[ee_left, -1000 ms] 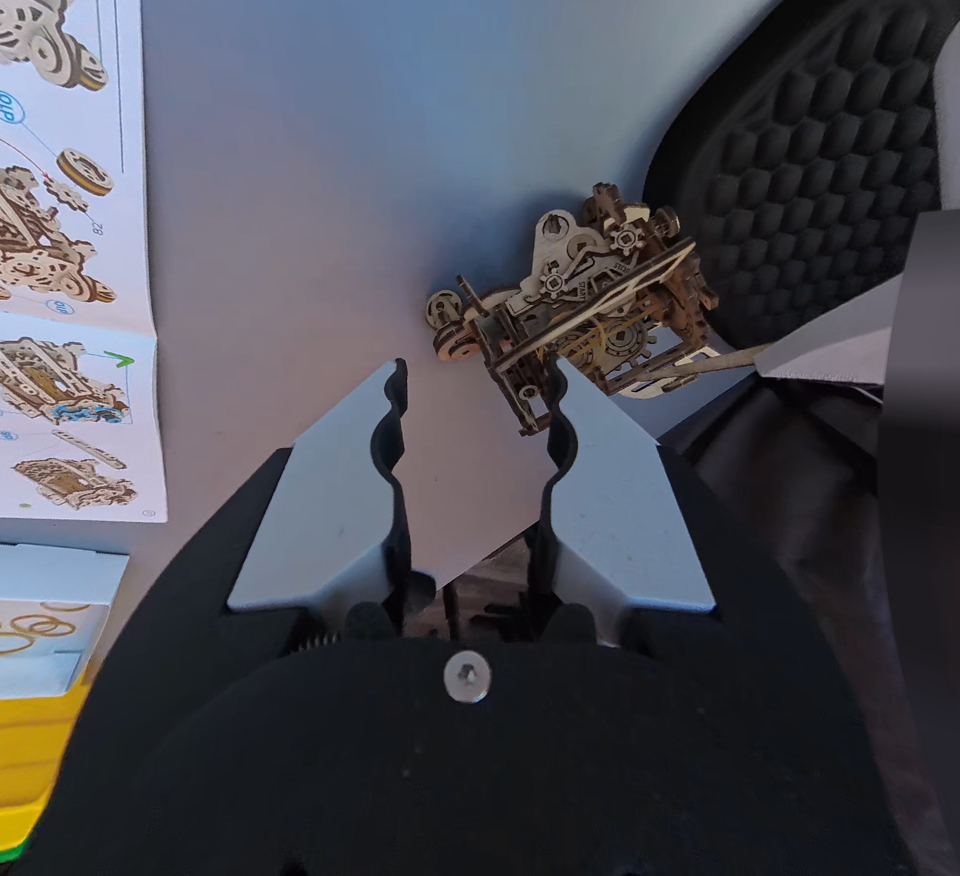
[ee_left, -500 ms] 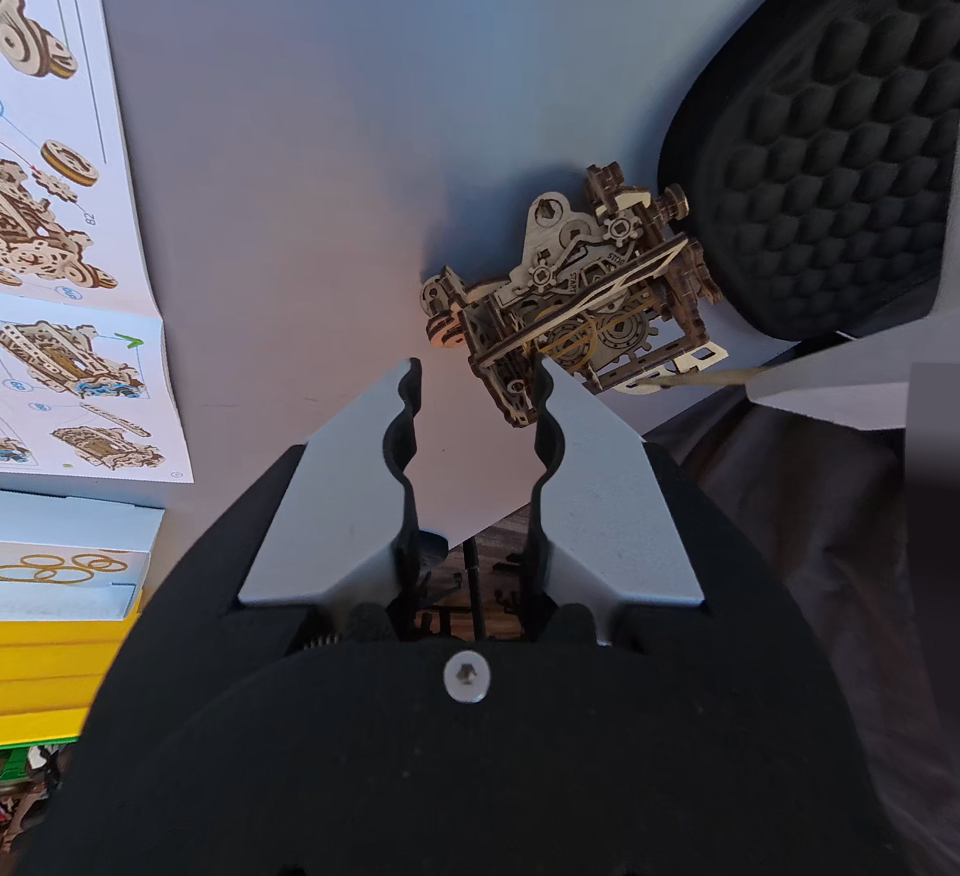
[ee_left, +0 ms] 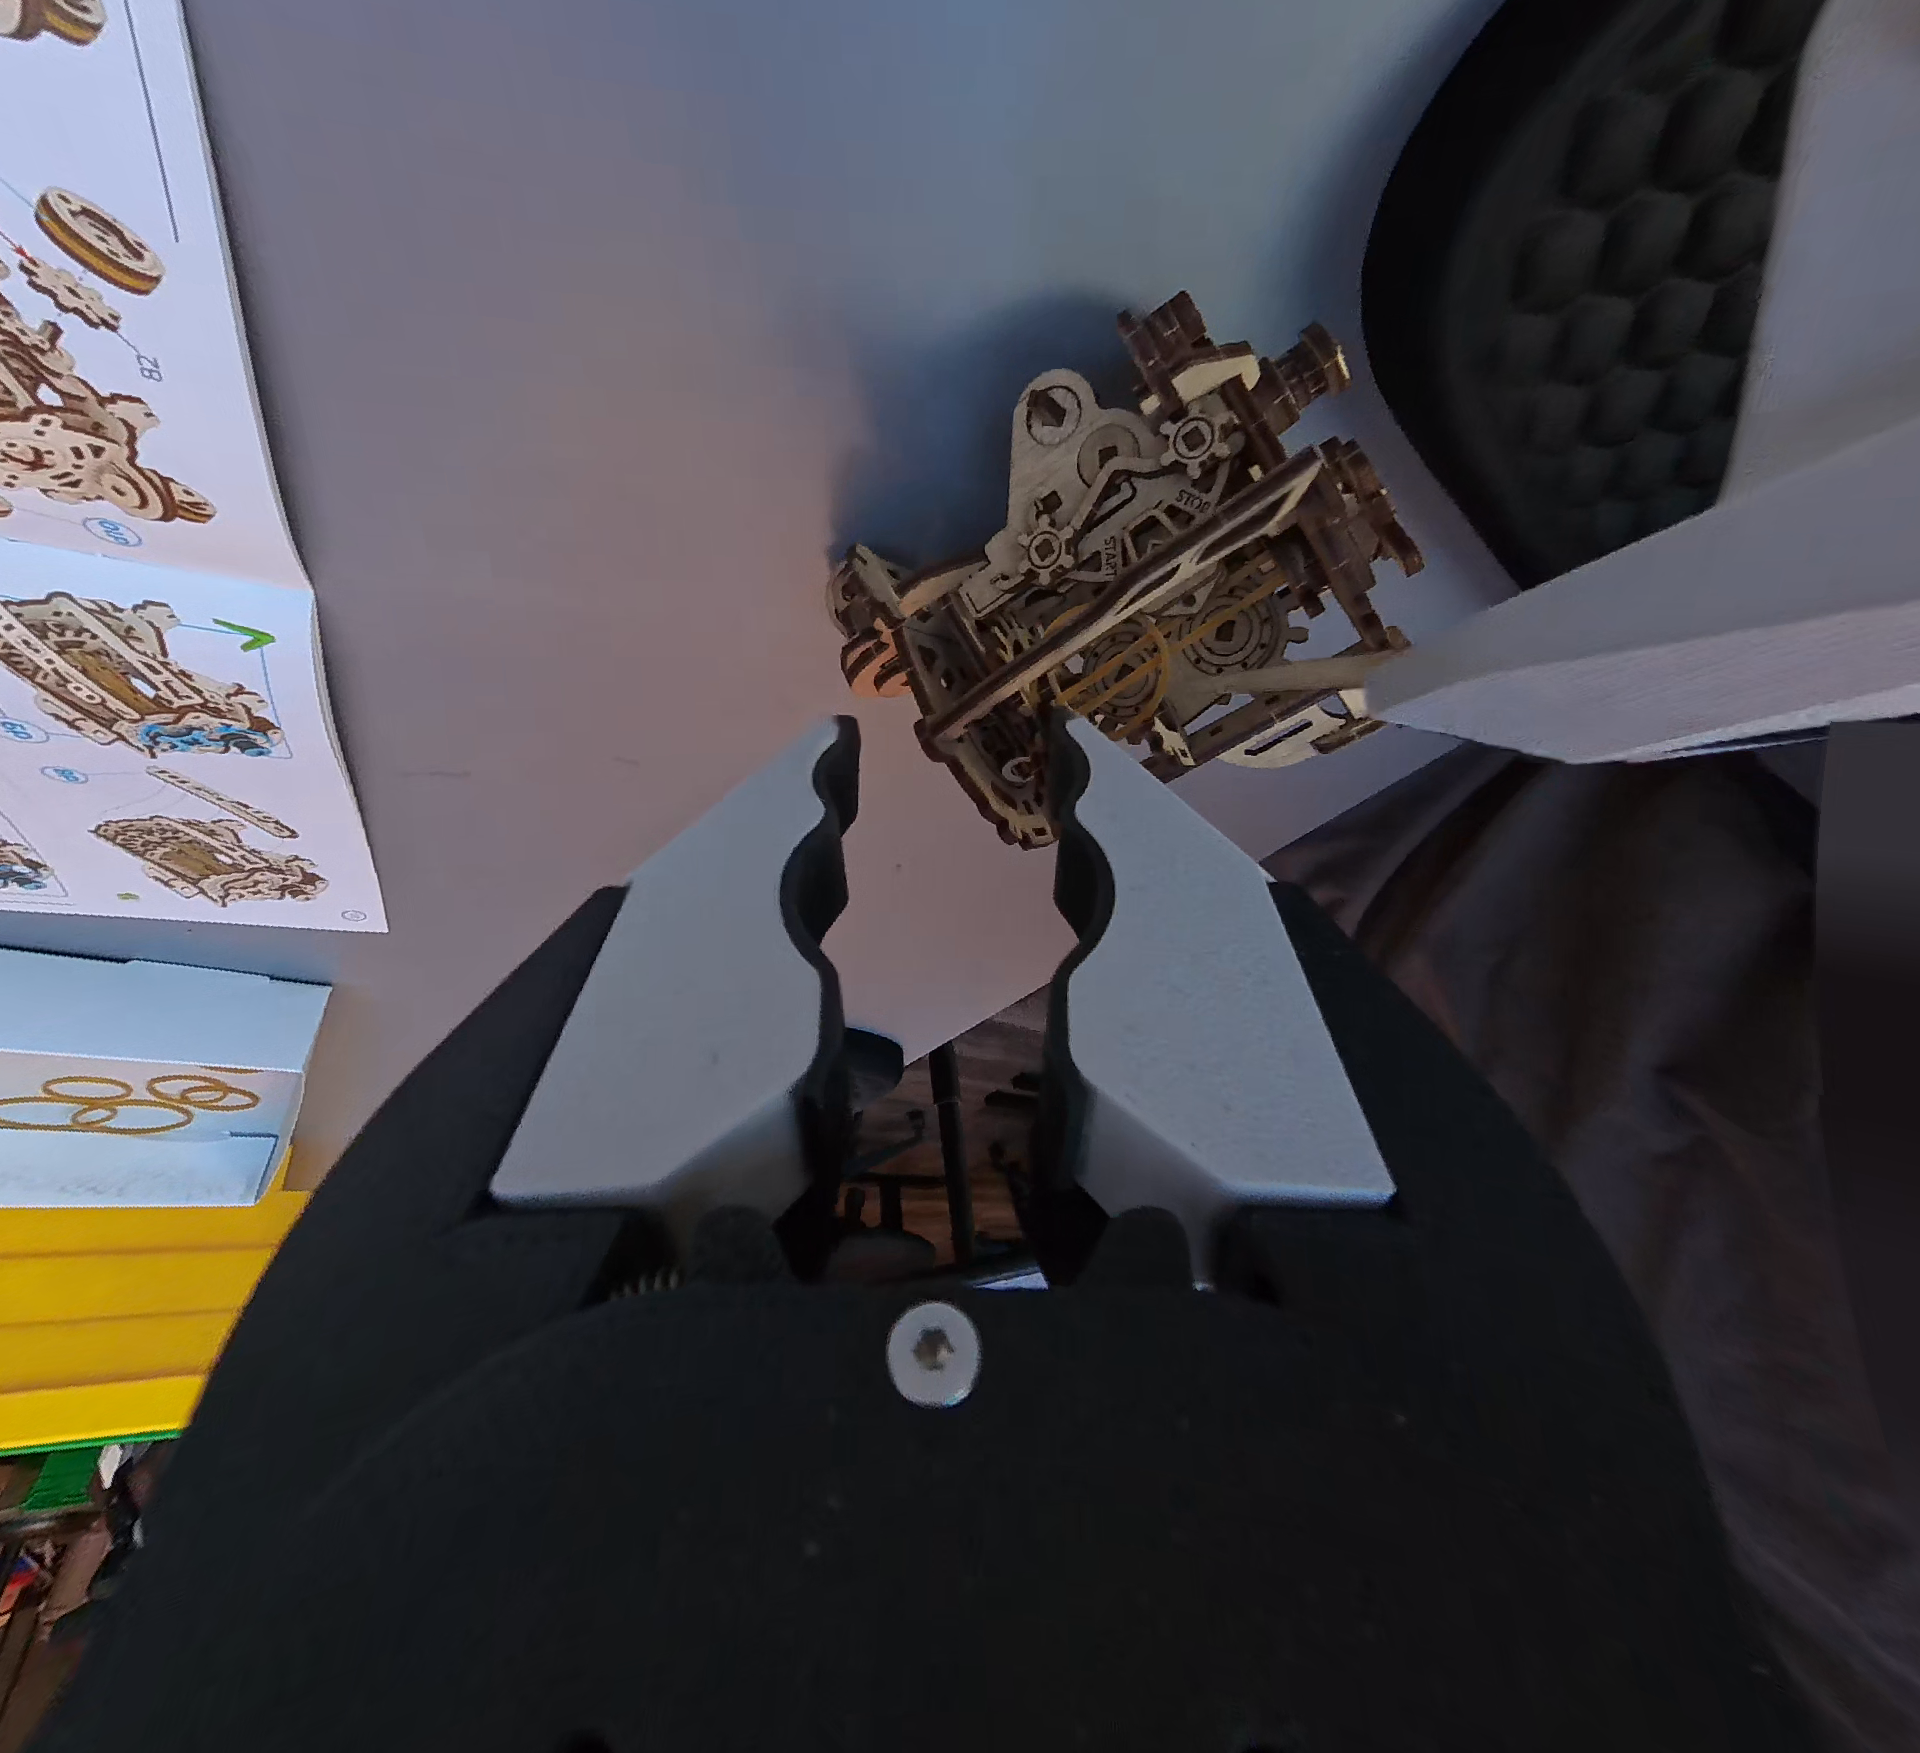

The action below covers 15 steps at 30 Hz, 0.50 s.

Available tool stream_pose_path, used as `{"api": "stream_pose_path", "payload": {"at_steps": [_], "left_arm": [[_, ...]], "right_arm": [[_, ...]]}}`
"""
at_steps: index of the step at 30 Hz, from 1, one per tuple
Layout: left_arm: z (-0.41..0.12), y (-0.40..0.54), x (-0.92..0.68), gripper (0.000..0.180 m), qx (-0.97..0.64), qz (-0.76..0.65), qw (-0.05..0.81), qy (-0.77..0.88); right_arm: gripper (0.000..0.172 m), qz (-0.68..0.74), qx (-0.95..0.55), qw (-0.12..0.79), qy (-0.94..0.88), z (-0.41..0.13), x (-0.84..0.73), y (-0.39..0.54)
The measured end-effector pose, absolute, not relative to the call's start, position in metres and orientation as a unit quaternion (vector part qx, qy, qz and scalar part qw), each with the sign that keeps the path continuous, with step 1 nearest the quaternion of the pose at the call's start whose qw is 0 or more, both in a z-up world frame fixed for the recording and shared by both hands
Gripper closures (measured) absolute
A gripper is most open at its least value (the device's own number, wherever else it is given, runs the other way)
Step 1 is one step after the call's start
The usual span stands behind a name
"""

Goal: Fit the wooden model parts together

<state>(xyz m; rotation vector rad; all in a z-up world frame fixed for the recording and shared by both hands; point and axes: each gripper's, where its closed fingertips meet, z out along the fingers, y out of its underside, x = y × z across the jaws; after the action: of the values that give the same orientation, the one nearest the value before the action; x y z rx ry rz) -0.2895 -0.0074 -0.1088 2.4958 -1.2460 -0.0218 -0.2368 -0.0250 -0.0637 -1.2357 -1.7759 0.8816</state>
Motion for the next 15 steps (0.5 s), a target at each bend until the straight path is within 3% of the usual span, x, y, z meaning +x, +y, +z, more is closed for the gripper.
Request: {"api": "stream_pose_path", "payload": {"at_steps": [15], "left_arm": [[-0.109,-0.008,-0.29,0.148,0.882,0.002,0.17,-0.44]], "right_arm": [[0.171,0.321,-0.493,0.389,-0.709,-0.074,-0.247,-0.03]]}}
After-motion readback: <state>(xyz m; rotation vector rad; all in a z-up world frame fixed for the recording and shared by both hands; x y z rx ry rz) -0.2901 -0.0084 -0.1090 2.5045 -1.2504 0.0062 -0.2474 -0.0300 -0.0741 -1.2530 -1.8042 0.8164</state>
